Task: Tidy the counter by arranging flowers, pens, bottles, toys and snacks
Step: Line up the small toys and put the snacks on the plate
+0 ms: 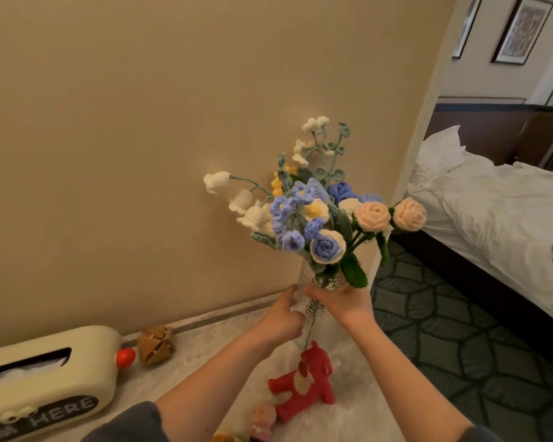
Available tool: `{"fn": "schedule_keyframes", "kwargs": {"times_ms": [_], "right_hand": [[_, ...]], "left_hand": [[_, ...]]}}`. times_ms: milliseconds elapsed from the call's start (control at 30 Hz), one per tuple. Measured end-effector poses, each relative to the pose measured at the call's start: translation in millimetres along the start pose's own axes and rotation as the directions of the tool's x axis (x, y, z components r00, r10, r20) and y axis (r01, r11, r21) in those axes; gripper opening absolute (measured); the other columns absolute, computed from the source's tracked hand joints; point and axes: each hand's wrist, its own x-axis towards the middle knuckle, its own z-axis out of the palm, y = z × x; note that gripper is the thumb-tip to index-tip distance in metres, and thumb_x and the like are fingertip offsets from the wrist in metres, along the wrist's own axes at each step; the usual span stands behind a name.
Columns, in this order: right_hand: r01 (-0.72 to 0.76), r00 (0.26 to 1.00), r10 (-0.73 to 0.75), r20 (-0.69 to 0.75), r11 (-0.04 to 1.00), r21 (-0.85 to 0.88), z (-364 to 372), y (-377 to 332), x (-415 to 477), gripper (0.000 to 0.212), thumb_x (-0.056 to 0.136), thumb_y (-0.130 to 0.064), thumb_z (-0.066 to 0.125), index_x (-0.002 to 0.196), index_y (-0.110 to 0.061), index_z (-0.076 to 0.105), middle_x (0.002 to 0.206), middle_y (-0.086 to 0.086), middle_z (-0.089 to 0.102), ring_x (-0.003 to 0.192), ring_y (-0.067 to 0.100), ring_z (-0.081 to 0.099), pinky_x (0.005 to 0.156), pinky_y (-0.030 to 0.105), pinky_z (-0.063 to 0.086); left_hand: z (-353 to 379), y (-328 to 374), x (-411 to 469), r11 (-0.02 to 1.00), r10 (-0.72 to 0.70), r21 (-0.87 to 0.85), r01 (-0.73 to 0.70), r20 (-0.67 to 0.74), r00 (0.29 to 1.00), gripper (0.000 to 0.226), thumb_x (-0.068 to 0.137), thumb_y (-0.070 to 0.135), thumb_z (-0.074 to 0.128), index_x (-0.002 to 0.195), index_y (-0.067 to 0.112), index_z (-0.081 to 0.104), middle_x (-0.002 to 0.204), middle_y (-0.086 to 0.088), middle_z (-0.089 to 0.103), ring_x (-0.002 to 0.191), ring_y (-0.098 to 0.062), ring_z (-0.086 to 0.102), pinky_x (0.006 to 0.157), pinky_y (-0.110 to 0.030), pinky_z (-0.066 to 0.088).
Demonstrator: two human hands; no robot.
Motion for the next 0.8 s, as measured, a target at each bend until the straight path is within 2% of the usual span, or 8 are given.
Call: {"fn": "schedule_keyframes", "kwargs": {"times_ms": [67,167,267,333,433,667,733,800], "right_hand": [[0.008,1.0,-0.008,-0.012,1.0,-0.005,-3.7,0.8,5.4,0.088,0.057,-0.023,0.094,0.132,-0.014,0.049,0.108,-0.009,0.054,0.099,0.0,0.047,0.067,-0.007,0.032],[0.016,1.0,-0.016,-0.022,1.0,0.003,-9.1,1.1,14.8,0.086,0.057,-0.018,0.094,0.13,-0.011,0.05,0.118,0.0,0.059,0.106,0.011,0.055,0.082,0.012,0.04],[0.024,1.0,-0.024,0.0,1.0,-0.014,-14.0,0.0,24.3,0.076,0.059,-0.015,0.093,0.125,-0.011,0.055,0.116,0.002,0.061,0.11,0.016,0.057,0.089,0.022,0.043],[-0.006,0.999,0.007,0.038,1.0,-0.018,-16.8,0.1,30.2,0.071,0.062,-0.014,0.09,0.124,-0.011,0.057,0.118,0.003,0.062,0.111,0.018,0.057,0.09,0.026,0.045],[-0.004,0.997,0.005,0.075,1.0,-0.007,-19.5,1.5,36.7,0.068,0.064,-0.008,0.087,0.125,-0.011,0.057,0.119,0.005,0.063,0.11,0.019,0.058,0.089,0.028,0.046],[0.044,0.992,-0.043,0.117,0.999,-0.01,-15.9,4.5,43.1,0.055,0.066,-0.007,0.084,0.107,-0.029,0.055,0.099,-0.01,0.062,0.1,0.016,0.06,0.082,0.026,0.045],[0.054,0.992,-0.055,0.117,0.999,0.005,-15.7,5.3,43.7,0.055,0.066,-0.007,0.085,0.105,-0.032,0.054,0.098,-0.014,0.062,0.1,0.014,0.06,0.081,0.023,0.046],[0.056,0.992,-0.059,0.113,0.998,0.031,-15.3,6.6,42.0,0.06,0.067,-0.009,0.086,0.113,-0.029,0.055,0.104,-0.013,0.062,0.104,0.012,0.059,0.081,0.019,0.045]], "left_hand": [[2.3,2.1,6.5,1.0,0.024,0.005,-0.024,0.021,0.999,0.077,0.088,-0.007,0.049,0.152,0.023,0.017,0.149,-0.013,0.037,0.107,-0.014,0.053,0.065,-0.017,0.049],[7.0,8.0,12.8,0.999,0.029,-0.027,-0.028,0.015,0.999,0.072,0.087,-0.005,0.049,0.148,0.028,0.028,0.146,-0.011,0.044,0.103,-0.014,0.053,0.071,-0.017,0.051],[11.2,11.0,18.4,0.999,0.014,-0.048,-0.012,0.042,0.999,0.08,0.085,-0.006,0.048,0.152,0.028,0.019,0.153,-0.005,0.031,0.111,-0.018,0.058,0.06,-0.019,0.048],[14.0,12.3,22.3,0.997,0.0,-0.072,0.004,0.055,0.998,0.086,0.083,-0.008,0.047,0.153,0.029,0.013,0.157,-0.003,0.023,0.103,-0.021,0.062,0.053,-0.022,0.042],[16.6,12.0,26.0,0.996,0.004,-0.087,0.0,0.048,0.999,0.087,0.082,-0.008,0.047,0.153,0.028,0.012,0.157,-0.004,0.023,0.072,-0.01,0.059,0.053,-0.024,0.04],[15.7,11.3,24.8,0.995,0.022,-0.096,-0.02,0.021,1.0,0.085,0.082,-0.007,0.047,0.153,0.026,0.012,0.156,0.001,0.026,0.086,-0.017,0.063,0.057,-0.023,0.042],[15.0,11.6,26.3,0.994,0.034,-0.106,-0.031,0.025,0.999,0.085,0.083,-0.008,0.047,0.153,0.025,0.011,0.157,0.002,0.026,0.072,-0.012,0.059,0.056,-0.024,0.042],[14.0,9.5,26.0,0.994,0.039,-0.105,-0.036,0.028,0.999,0.084,0.084,-0.006,0.048,0.153,0.027,0.012,0.157,0.003,0.025,0.076,-0.01,0.059,0.063,-0.028,0.045]]}}
